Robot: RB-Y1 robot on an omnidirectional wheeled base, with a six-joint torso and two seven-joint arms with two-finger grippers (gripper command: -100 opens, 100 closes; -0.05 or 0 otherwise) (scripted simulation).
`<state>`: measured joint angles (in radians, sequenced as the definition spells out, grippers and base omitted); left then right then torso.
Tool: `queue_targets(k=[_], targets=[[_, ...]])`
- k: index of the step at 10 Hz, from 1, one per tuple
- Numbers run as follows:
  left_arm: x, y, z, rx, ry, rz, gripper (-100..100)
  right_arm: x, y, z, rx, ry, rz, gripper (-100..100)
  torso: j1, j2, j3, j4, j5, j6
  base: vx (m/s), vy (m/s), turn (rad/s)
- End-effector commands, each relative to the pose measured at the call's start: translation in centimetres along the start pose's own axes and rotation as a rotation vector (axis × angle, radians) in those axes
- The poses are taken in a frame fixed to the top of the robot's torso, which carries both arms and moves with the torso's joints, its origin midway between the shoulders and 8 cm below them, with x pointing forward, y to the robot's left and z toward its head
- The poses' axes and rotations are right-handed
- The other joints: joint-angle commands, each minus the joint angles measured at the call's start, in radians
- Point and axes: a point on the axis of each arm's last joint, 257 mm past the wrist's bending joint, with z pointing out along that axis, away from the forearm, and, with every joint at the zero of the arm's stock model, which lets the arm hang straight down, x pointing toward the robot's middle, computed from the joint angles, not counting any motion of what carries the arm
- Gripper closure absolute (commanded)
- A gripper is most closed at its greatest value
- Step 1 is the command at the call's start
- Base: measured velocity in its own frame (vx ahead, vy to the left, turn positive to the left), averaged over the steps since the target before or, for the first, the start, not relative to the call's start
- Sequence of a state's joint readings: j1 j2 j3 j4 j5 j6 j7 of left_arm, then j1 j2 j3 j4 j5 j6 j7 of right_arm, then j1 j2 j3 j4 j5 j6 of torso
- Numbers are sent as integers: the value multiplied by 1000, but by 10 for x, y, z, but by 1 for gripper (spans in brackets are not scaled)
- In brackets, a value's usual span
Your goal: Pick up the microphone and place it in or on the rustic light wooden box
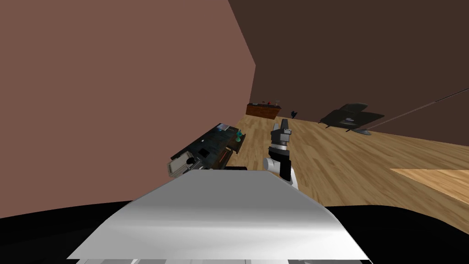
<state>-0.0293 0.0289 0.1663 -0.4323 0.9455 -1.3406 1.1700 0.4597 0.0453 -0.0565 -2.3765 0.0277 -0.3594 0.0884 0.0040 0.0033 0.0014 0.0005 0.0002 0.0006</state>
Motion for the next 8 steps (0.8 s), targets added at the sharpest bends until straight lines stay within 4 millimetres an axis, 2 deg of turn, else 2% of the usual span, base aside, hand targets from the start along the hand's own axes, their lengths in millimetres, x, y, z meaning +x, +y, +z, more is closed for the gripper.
queue_targets(k=[1,2,3,7,8], targets=[[2,5,2,-5,0,2,-100,0,0,0,0,0,0,0,0,0,0,0,0,0,-27,12,23],[1,4,2,-3,0,0,-100,0,0,0,0,0,0,0,0,0,0,0,0,0,-9,6,-1],[1,5,2,-4,-1,1,100,0,0,0,0,0,0,0,-1,-1,-1,0,0,0,0,0,0],[2,5,2,-4,-1,0,100,0,0,0,0,0,0,0,-1,-2,-1,-1,0,0,0,0,0],[1,5,2,-4,-1,1,0,0,0,0,0,0,0,0,-1,-2,-1,-1,0,0,0,0,0]])
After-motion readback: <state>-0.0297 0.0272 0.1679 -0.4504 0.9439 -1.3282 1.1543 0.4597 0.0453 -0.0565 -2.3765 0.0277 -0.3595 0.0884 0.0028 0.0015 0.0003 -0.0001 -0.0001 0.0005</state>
